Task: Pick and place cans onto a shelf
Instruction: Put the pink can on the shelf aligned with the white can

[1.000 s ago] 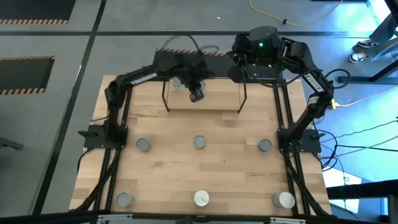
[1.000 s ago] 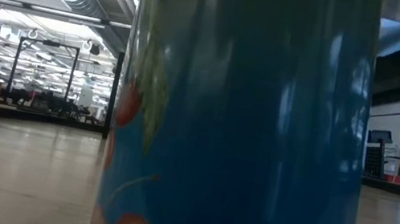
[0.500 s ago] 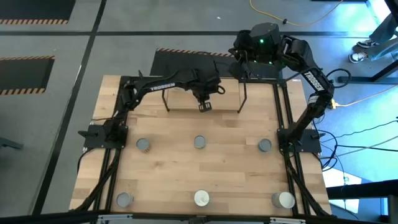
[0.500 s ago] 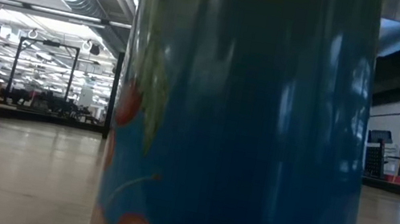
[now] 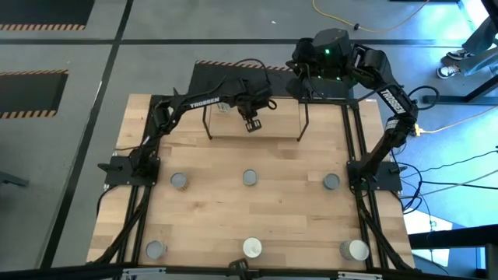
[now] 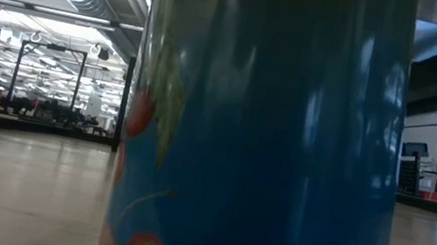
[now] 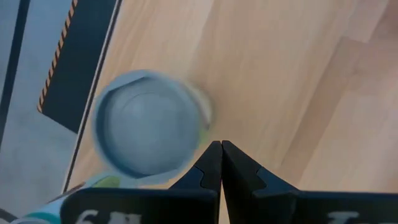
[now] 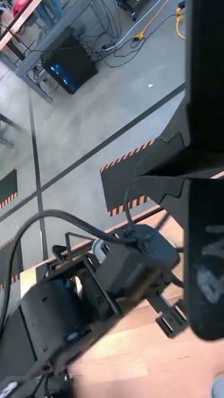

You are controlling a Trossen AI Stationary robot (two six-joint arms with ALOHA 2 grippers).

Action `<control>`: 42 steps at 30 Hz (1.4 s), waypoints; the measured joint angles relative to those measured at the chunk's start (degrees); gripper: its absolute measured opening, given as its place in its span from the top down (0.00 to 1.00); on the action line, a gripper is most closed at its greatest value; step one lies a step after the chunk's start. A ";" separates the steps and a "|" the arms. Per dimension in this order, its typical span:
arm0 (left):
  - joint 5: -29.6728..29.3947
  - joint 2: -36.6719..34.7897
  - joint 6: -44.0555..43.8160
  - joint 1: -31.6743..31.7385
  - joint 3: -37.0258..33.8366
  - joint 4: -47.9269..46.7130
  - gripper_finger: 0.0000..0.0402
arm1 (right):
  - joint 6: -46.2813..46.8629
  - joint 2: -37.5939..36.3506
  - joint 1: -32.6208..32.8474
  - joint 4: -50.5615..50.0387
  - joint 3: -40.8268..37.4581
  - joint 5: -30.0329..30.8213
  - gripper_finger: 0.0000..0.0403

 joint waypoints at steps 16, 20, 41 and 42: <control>0.07 0.00 -0.53 2.98 -0.33 1.21 1.00 | 0.13 0.00 0.00 0.00 0.00 0.00 0.99; 0.02 0.00 -0.59 3.82 -0.33 1.22 1.00 | 0.13 0.00 0.00 0.00 0.00 0.00 0.99; -0.24 -3.72 -1.07 4.08 -0.32 -0.73 1.00 | 1.26 0.01 -0.02 -0.01 -0.01 0.00 0.99; 0.80 -4.95 -1.09 3.70 -0.30 -0.81 1.00 | 1.46 0.01 -0.02 -0.10 -0.02 0.00 0.99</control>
